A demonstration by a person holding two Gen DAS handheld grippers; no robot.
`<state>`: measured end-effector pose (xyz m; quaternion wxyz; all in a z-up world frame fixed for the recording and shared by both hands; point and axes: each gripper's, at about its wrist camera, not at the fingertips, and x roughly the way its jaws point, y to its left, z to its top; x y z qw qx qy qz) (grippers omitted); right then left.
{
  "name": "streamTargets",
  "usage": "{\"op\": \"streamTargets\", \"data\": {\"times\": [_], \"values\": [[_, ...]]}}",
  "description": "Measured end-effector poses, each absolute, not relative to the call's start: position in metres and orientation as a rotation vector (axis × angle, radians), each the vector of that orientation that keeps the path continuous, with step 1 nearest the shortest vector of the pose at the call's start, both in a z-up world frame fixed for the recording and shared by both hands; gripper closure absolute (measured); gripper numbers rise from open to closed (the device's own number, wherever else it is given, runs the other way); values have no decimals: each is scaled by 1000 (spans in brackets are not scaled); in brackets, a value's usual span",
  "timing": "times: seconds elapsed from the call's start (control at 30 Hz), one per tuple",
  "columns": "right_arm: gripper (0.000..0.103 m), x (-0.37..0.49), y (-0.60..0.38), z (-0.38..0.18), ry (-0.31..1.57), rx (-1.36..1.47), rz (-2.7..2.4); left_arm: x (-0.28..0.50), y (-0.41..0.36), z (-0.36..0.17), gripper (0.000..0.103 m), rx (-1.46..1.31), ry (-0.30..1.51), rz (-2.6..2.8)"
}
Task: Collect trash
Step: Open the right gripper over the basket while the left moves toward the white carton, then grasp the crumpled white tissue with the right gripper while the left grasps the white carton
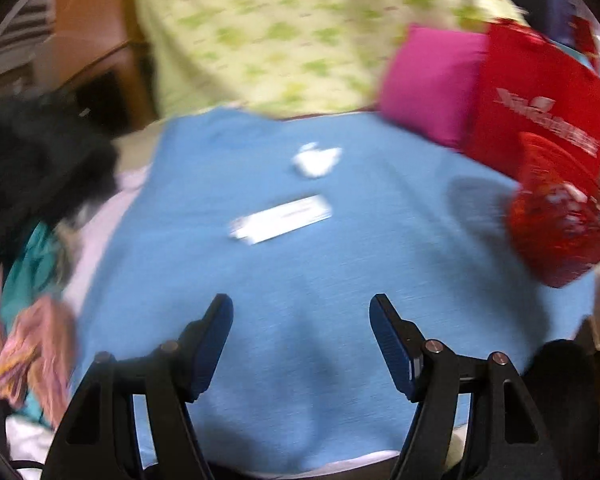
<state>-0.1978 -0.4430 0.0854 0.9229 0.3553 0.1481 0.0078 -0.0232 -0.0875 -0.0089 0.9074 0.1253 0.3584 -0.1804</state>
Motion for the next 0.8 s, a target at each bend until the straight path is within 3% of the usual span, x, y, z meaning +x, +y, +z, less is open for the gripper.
{"op": "streamTargets", "data": {"times": [0.33, 0.8], "values": [[25, -68, -356, 62, 548, 630, 160, 17, -44, -45, 32, 174, 788, -271], [25, 194, -358, -72, 886, 861, 114, 105, -32, -43, 32, 257, 756, -362]]}}
